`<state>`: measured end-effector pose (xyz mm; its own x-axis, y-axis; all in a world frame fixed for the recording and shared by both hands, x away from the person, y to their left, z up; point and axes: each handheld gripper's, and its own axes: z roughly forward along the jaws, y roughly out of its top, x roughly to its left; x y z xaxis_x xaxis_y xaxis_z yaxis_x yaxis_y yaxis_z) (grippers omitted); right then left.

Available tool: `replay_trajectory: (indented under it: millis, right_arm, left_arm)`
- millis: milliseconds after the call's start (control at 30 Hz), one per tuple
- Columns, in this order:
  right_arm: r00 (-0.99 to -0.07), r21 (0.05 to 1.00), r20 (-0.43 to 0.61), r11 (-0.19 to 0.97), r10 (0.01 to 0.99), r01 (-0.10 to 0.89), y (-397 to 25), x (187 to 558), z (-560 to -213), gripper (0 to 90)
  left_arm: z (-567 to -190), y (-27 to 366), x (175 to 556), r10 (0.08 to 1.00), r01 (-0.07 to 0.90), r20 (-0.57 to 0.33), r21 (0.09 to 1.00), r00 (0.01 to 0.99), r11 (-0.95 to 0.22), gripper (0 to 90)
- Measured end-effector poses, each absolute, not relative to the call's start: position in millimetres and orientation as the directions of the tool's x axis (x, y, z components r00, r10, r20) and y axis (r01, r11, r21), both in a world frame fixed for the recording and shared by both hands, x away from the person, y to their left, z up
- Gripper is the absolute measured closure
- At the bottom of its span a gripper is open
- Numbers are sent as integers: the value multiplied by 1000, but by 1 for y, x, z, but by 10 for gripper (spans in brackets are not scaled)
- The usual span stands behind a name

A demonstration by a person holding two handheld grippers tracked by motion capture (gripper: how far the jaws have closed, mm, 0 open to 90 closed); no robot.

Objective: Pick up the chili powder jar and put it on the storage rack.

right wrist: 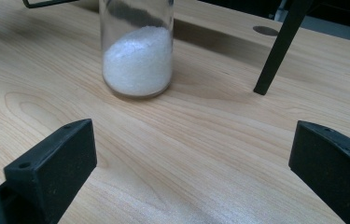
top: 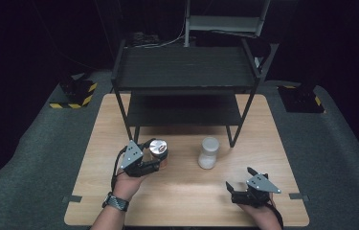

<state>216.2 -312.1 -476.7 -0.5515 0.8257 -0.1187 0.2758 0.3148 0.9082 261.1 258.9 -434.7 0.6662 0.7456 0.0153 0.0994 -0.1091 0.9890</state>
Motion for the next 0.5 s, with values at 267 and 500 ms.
replay_trajectory:
  millis: [267,500]
  right_arm:
    - [-551,908,-119,315,826,276,-312,216,-477,0]
    - [-551,908,-120,315,826,276,-312,216,-477,0]
  left_arm:
    - [-413,267,250,752,72,23,993,659,-93,348]
    - [-390,275,240,761,51,26,996,649,-78,347]
